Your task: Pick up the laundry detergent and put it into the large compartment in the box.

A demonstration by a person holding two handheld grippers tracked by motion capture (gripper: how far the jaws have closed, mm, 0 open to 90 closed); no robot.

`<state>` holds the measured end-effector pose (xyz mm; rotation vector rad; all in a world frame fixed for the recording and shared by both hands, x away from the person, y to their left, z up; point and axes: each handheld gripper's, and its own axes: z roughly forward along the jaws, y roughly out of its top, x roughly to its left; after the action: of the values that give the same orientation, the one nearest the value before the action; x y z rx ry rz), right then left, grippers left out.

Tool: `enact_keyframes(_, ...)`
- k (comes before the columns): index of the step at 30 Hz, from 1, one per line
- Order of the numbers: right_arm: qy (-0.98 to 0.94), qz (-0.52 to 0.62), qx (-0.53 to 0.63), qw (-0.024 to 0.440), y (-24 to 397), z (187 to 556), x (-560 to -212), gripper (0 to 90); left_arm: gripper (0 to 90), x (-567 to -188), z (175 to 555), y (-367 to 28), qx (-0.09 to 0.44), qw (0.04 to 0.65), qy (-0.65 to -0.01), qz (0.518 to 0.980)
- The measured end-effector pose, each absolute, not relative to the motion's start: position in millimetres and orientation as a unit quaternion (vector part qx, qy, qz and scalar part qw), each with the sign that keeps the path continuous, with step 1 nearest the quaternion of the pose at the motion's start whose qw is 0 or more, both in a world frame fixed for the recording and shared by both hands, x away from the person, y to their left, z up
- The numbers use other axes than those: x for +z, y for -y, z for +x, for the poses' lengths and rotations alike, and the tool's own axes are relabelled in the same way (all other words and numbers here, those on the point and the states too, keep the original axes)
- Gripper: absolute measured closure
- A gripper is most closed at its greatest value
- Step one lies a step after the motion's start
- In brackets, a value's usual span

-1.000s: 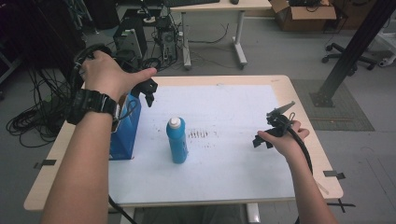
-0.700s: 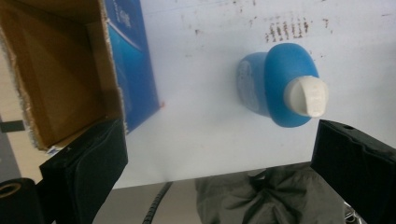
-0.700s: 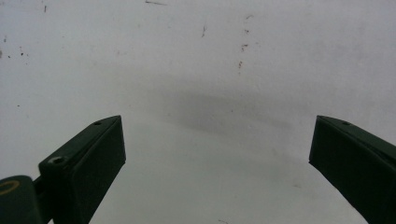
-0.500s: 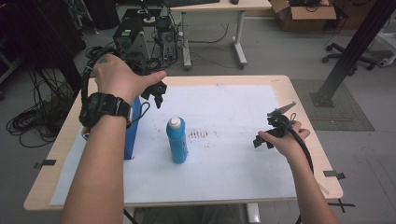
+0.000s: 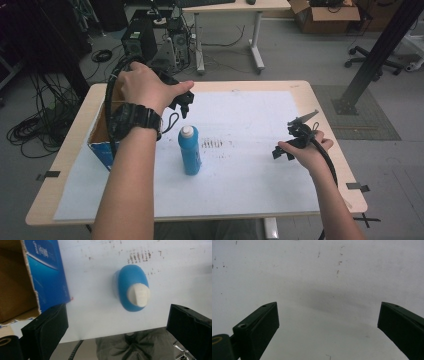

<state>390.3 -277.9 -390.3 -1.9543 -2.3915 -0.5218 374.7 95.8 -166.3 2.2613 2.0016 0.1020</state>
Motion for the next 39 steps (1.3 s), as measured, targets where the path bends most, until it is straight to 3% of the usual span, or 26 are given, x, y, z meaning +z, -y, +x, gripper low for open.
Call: enact_keyframes(39,0.760,-0.625,-0.175,0.014,288,385,-408,3.7,4.1,-228,383,-58,0.020,0.043,-0.662,0.748)
